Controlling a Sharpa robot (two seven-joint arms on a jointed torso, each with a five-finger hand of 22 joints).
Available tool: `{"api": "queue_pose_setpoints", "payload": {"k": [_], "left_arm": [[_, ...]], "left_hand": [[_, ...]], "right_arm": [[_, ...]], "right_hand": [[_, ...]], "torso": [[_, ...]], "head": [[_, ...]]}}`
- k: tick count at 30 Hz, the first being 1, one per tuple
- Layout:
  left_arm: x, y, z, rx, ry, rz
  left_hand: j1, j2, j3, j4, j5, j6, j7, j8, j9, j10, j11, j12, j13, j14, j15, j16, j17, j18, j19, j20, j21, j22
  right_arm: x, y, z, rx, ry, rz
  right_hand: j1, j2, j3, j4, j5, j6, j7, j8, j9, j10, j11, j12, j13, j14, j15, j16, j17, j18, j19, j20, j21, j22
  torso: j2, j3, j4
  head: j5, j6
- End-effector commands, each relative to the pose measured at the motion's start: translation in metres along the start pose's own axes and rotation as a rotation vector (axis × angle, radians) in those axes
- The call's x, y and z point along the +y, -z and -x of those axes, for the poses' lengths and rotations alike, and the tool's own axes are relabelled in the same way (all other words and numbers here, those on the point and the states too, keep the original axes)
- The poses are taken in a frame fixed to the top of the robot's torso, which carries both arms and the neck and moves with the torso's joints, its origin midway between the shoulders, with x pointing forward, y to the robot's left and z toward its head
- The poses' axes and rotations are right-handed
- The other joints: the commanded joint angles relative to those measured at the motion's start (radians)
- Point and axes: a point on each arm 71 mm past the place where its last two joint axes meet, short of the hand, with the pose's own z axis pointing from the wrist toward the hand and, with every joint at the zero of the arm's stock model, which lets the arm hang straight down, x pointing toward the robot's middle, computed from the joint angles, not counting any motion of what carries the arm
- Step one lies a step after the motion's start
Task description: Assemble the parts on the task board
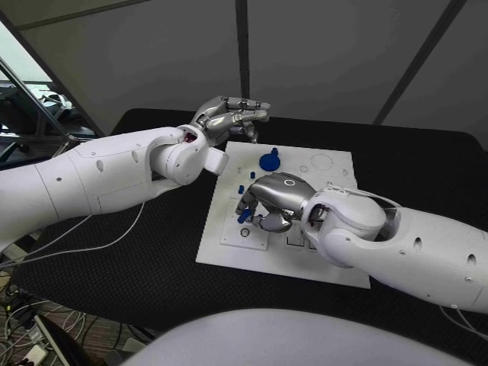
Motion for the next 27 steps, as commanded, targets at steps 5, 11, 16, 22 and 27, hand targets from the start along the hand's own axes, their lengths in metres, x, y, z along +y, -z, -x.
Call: {"api": "queue_pose_setpoints", "payload": {"k": [5, 11, 16, 22, 27], "left_arm": [[-0.002, -0.001, -0.001, 0.011, 0.008, -0.014], [-0.002, -0.001, -0.001, 0.010, 0.007, -0.013], [-0.002, -0.001, 0.000, 0.011, 0.008, -0.012], [-0.002, -0.001, 0.000, 0.011, 0.007, -0.010], [-0.001, -0.002, 0.000, 0.011, 0.008, -0.007]], "left_hand": [[-0.001, 0.012, -0.005, -0.003, -0.003, -0.001, 0.005, -0.003, 0.000, -0.007, 0.000, 0.006, 0.001, -0.006, -0.002, -0.003, -0.001, 0.012, -0.004, -0.001, -0.006, -0.001], [-0.001, 0.012, -0.005, -0.003, -0.003, -0.001, 0.005, -0.003, 0.000, -0.007, 0.000, 0.006, 0.001, -0.006, -0.002, -0.003, -0.001, 0.012, -0.004, -0.001, -0.006, -0.001], [-0.002, 0.012, -0.006, -0.002, -0.004, -0.001, 0.005, -0.003, 0.000, -0.007, 0.000, 0.007, 0.002, -0.006, -0.001, -0.002, -0.002, 0.012, -0.004, -0.001, -0.006, -0.002], [-0.002, 0.012, -0.006, -0.002, -0.004, -0.001, 0.005, -0.003, 0.000, -0.007, 0.000, 0.007, 0.002, -0.006, -0.001, -0.002, -0.002, 0.012, -0.004, -0.001, -0.006, -0.002], [-0.002, 0.012, -0.006, -0.002, -0.004, -0.001, 0.005, -0.003, 0.000, -0.007, 0.000, 0.007, 0.002, -0.006, -0.001, -0.002, -0.002, 0.012, -0.004, -0.001, -0.006, -0.002]], "right_arm": [[0.002, -0.004, -0.012, 0.063, 0.032, 0.021], [0.002, -0.006, -0.015, 0.066, 0.068, 0.022], [0.001, -0.007, -0.016, 0.076, 0.080, 0.023], [-0.002, -0.007, -0.019, 0.102, 0.092, 0.013], [-0.003, -0.007, -0.021, 0.128, 0.096, 0.015]], "right_hand": [[-0.013, -0.007, -0.001, -0.001, 0.003, 0.003, 0.009, -0.002, 0.007, -0.002, 0.006, -0.006, -0.001, 0.016, 0.001, 0.000, -0.003, -0.012, 0.000, 0.005, 0.000, -0.003], [-0.014, -0.010, -0.003, -0.001, 0.004, 0.003, 0.008, -0.002, 0.007, -0.002, 0.006, -0.007, 0.000, 0.015, 0.001, 0.001, -0.003, -0.012, 0.000, 0.006, -0.001, -0.003], [-0.014, -0.011, -0.003, -0.002, 0.004, 0.003, 0.008, -0.002, 0.007, -0.002, 0.006, -0.008, 0.000, 0.015, 0.001, 0.001, -0.004, -0.012, 0.000, 0.006, 0.000, -0.003], [-0.014, -0.012, -0.003, -0.002, 0.005, 0.003, 0.008, -0.003, 0.007, -0.002, 0.006, -0.008, 0.000, 0.015, 0.001, 0.001, -0.003, -0.013, 0.000, 0.006, 0.000, -0.002], [-0.014, -0.013, -0.003, -0.003, 0.004, 0.003, 0.007, -0.003, 0.007, -0.003, 0.006, -0.009, 0.000, 0.015, 0.001, 0.002, -0.002, -0.013, 0.000, 0.006, 0.000, -0.002]], "torso": [[-0.001, 0.0013, -0.0013], [0.000, 0.0017, -0.0015], [-0.001, 0.0012, -0.0021], [-0.002, 0.0010, -0.0019], [-0.001, 0.0012, -0.0025]], "head": [[0.011, -0.006], [0.014, -0.008], [0.015, -0.009], [0.012, -0.005], [0.012, -0.004]]}}
